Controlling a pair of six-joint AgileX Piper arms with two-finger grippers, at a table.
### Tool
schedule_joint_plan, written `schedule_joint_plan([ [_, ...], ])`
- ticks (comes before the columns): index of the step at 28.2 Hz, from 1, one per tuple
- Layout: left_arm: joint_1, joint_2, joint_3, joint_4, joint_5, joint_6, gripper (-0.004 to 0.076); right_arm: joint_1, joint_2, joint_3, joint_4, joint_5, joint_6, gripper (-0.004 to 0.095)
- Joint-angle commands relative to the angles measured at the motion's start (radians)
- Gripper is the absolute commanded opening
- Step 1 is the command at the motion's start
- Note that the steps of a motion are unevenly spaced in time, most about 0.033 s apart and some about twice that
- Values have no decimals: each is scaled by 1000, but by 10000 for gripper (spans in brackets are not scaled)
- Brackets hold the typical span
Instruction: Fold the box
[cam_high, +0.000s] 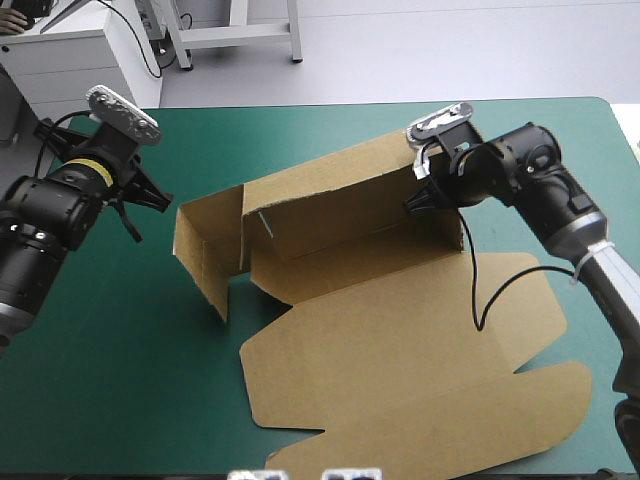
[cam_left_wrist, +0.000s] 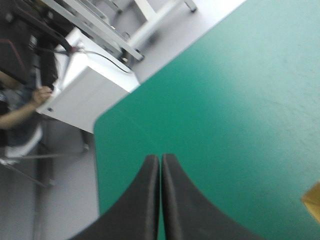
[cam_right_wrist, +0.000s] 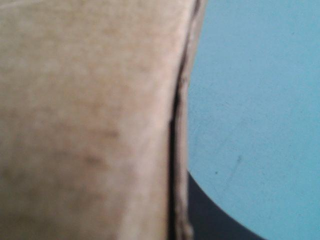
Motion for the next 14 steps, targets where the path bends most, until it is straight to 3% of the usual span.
schedule_joint_plan([
  [1,141,-22,-36,-381,-66,133,-3,-90,44,-214,86,136,-83,-18],
  [2,165,-24,-36,-451,-56,180,-3,-109,68,-261,102,181,-90,-18],
  [8,253,-32,-24,-752,8,356,-3,-211,223,-415,247,187,-142,-18],
  [14,321,-50,66,-969,-14,516,-3,-239,385,-438,250,187,-152,-18],
])
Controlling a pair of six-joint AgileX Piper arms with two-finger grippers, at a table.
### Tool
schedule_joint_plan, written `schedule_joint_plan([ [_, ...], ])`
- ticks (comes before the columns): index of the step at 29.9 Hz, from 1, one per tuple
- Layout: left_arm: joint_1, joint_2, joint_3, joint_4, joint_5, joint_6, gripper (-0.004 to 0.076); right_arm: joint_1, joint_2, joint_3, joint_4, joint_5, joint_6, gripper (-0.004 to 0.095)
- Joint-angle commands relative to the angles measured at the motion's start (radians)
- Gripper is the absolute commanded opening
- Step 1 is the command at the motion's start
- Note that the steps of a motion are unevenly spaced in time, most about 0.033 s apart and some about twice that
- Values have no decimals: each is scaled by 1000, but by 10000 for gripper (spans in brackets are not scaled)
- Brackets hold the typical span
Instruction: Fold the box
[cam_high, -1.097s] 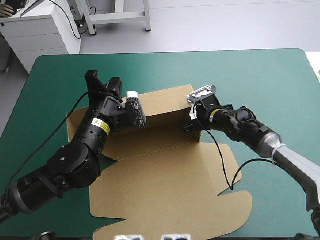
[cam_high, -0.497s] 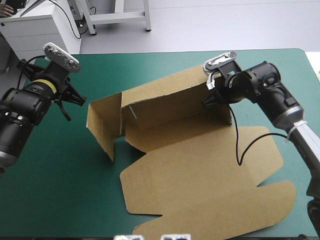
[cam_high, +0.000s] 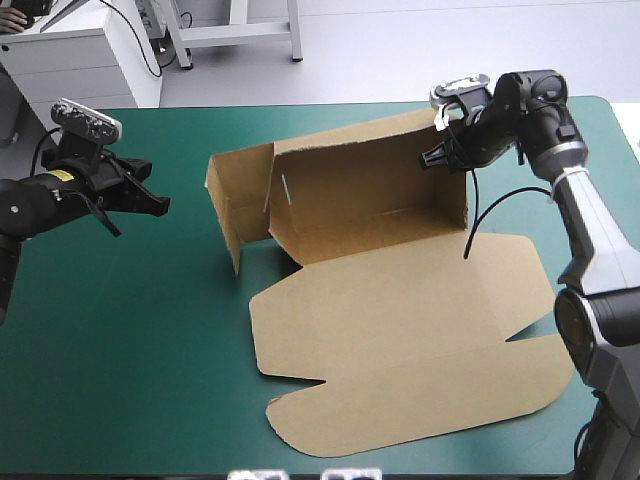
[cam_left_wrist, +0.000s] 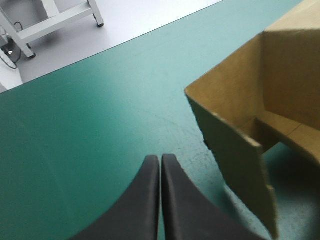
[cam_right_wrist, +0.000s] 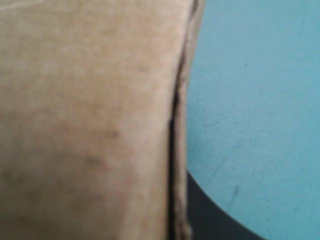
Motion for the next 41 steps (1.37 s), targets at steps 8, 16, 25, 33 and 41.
schedule_joint_plan([
  [8,21,-87,185,-214,-134,160,-8,-15,205,-36,27,5,-26,-18],
  [16,21,-144,308,-282,-218,240,-8,-1,321,-37,16,-20,-33,-18],
  [25,21,-320,560,-314,-400,299,-8,25,299,-25,-33,7,-8,-17],
  [33,21,-462,638,-325,-453,303,-9,39,151,154,-51,7,24,-18],
  [41,21,-469,642,-325,-431,303,-8,39,-27,387,-73,6,54,-18],
])
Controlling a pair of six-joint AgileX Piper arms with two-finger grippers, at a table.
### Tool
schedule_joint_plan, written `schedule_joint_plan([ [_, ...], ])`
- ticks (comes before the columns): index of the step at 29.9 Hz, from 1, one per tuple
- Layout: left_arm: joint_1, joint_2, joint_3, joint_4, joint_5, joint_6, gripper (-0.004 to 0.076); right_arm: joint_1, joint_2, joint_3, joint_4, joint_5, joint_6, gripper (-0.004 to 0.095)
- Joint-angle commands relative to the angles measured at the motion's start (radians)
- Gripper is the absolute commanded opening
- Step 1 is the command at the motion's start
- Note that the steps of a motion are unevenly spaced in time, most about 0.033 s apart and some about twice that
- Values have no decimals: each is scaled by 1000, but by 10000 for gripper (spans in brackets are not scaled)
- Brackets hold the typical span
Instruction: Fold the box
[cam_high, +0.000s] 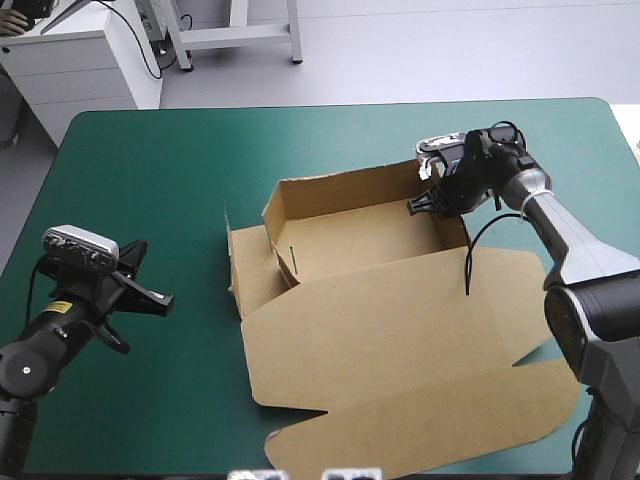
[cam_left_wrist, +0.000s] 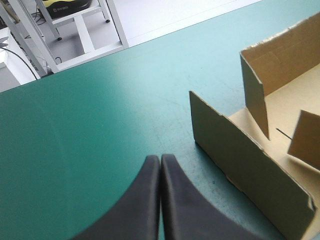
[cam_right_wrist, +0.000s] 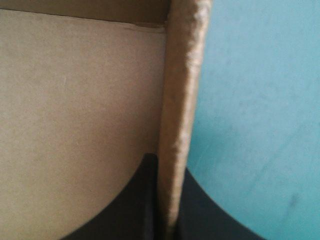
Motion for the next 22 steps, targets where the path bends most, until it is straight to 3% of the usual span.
schedule_joint_plan([
  [1,3,-7,-28,-35,-41,-4,-9,4,-85,59,-27,214,5,-18],
  [7,3,-7,-28,-35,-41,-4,-8,4,-94,27,-31,214,-47,34],
  [16,3,-7,-28,-35,-41,-4,-8,2,-94,-98,-20,214,-76,473],
  [22,3,-7,-28,-35,-44,1,-8,2,-124,-201,-20,214,-30,486],
])
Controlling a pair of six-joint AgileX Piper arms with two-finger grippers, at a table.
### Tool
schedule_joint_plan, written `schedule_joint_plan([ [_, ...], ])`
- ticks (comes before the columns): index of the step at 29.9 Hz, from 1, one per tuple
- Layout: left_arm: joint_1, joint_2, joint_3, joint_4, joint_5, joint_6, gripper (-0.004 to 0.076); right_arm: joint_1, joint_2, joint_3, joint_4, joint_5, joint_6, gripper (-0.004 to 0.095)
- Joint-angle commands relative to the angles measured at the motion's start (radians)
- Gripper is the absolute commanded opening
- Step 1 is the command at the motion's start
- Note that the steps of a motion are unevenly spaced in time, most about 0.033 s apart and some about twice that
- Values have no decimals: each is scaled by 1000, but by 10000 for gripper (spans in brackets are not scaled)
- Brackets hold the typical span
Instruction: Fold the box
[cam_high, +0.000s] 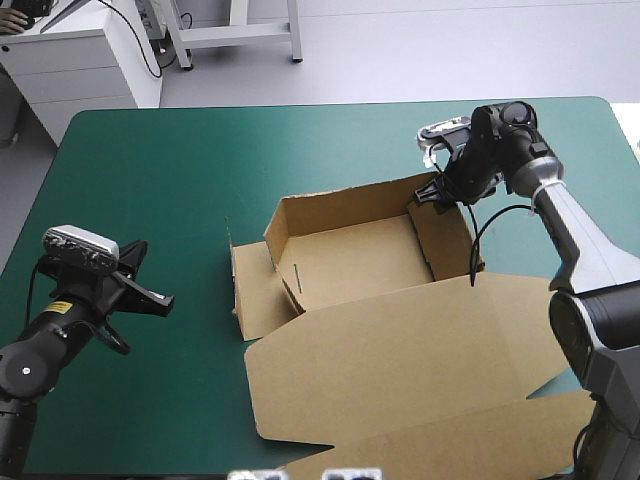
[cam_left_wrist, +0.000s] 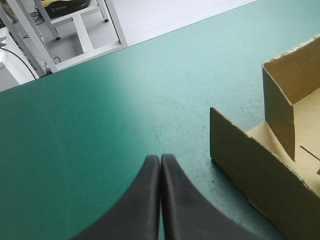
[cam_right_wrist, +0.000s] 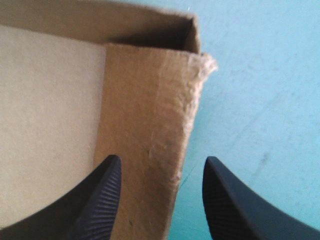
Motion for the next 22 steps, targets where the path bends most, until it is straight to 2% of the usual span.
schedule_joint_plan([
  [1,3,-7,-28,-35,-48,9,-8,-3,-100,-59,-12,22,12,486],
  [4,3,-7,-28,-35,-48,10,-9,-3,-157,-59,-44,24,17,486],
  [11,3,-7,-28,-35,-48,10,-8,-3,-281,-59,-39,24,20,485],
  [17,3,-7,-28,-35,-46,10,-8,-3,-285,-48,-29,24,20,485],
  [22,3,-7,-28,-35,-46,10,-8,-3,-266,45,-31,24,20,485],
])
